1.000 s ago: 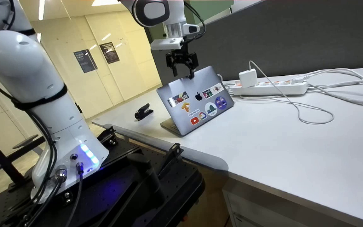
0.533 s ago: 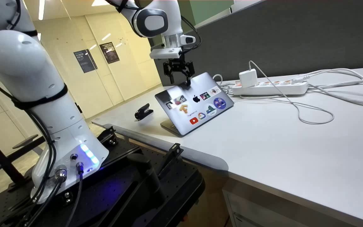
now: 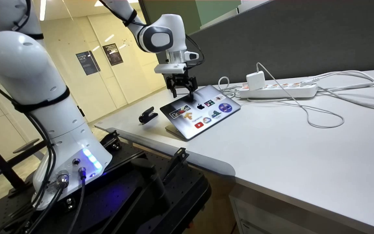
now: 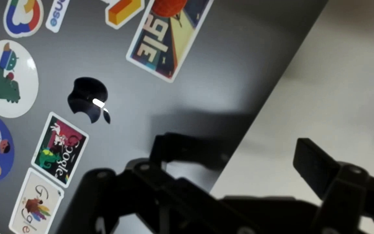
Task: Close the laptop fully
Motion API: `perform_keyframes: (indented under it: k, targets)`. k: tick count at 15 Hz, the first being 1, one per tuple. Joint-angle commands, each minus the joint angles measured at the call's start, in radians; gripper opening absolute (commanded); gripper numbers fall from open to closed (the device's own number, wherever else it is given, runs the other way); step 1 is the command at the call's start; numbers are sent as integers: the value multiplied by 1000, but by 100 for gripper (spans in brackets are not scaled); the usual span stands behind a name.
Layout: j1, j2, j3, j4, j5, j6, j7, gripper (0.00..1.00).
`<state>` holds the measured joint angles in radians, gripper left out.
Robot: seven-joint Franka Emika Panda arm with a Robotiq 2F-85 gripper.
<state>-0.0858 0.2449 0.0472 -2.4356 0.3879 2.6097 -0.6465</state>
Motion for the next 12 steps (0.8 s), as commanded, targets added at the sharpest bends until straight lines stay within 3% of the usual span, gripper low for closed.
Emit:
perform_keyframes:
  k: [1, 12]
  targets:
    - [-2, 28, 25, 3, -42, 25, 45, 100]
    - [0, 168, 67, 43, -172, 82, 115, 100]
